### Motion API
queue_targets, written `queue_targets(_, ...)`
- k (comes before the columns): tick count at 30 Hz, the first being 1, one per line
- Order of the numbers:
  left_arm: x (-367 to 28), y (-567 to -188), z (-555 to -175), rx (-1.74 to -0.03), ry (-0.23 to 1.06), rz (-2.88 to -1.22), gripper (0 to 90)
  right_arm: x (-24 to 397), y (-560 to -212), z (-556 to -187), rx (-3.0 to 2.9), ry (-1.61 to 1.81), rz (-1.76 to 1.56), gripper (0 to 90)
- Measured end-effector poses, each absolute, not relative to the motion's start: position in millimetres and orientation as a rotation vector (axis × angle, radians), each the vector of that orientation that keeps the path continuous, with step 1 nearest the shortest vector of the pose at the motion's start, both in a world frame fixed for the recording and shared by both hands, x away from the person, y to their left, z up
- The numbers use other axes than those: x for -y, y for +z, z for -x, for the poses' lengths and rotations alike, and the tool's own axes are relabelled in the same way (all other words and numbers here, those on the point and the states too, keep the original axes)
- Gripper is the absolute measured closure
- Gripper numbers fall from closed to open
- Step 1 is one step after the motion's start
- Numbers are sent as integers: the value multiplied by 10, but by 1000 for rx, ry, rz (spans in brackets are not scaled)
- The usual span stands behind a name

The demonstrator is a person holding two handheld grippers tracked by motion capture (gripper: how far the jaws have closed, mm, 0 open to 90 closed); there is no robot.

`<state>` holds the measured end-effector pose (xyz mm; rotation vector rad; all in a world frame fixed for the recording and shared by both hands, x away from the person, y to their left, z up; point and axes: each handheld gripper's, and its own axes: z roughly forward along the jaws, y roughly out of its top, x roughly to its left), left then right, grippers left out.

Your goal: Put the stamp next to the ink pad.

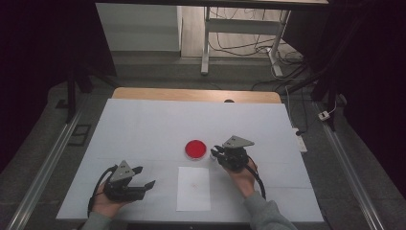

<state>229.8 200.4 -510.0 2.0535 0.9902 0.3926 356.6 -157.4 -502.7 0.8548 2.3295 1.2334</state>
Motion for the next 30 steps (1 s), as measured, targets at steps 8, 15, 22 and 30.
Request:
queue_targets(8, -2032, -5102, -2285, -996, 393, -2048, 298, 1522, -5096, -3603, -2341, 1207, -848, 750)
queue_targets(15, -2025, -5101, -2285, -994, 390, -2047, 298, 1535, -5095, -3611, -2321, 1244, -850, 601)
queue_targets(22, -2051, -5108, -2291, -1006, 392, -2044, 297, 1617, -5018, -3580, -2300, 1318, -847, 487)
queue_targets(30, -2087, -5119, -2298, -1019, 395, -2036, 297, 1741, -4940, -3446, -2312, 1337, -770, 428)
